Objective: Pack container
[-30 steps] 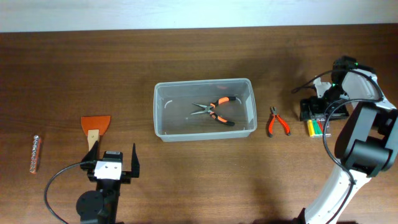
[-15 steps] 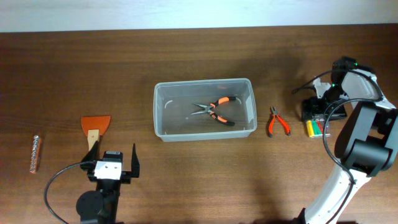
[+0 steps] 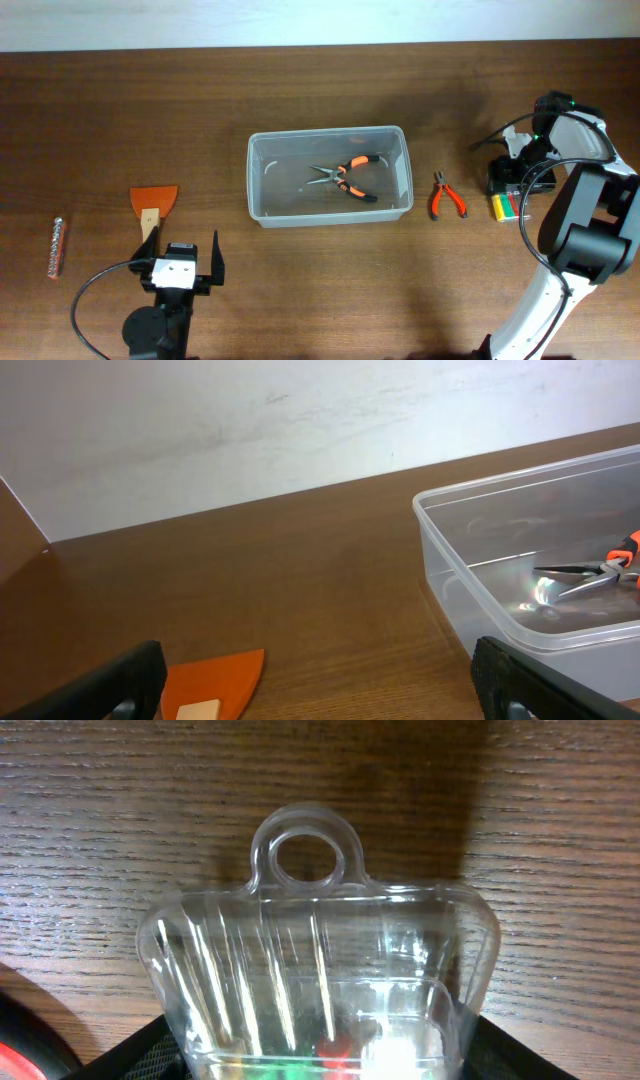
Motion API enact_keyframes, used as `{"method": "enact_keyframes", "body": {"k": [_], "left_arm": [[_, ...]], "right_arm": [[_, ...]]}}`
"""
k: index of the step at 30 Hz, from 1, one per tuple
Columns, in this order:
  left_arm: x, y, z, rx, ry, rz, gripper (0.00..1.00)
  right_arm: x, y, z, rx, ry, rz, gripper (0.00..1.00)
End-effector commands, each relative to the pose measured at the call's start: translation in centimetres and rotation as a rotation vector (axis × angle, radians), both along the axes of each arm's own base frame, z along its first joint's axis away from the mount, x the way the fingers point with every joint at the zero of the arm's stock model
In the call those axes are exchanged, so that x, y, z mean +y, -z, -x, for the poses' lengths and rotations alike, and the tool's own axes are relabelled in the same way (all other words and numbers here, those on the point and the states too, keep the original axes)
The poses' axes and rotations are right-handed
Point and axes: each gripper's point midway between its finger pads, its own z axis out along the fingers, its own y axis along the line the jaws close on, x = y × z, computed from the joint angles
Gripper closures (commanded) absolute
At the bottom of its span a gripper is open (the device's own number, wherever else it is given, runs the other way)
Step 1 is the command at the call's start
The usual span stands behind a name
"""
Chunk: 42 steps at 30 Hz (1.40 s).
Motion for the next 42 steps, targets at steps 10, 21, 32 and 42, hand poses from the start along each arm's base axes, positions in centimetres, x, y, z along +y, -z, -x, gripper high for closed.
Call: {"method": "enact_keyframes", "body": {"k": [10,21,32,42], "left_arm": [[0.3,0.0,0.0,-0.005,-0.014,0.011,0.01],[0.3,0.0,0.0,-0.005,-0.014,0.011,0.01],[0.3,0.0,0.0,-0.005,-0.014,0.011,0.01],[0.3,0.0,0.0,-0.005,-0.014,0.011,0.01]], "right_arm": [[0.4,0.3,0.2,0.022,0.013,-0.02,0.34],[0.0,-2.1,-1.5,-0.018,0.027,-0.018,0.4],[0.7,-7.7,-4.0,-0.097,0.016,-0.05,0.4],[6.2,-17.8,-8.0,-0.278,-0.149,-0.01,0.41]]}}
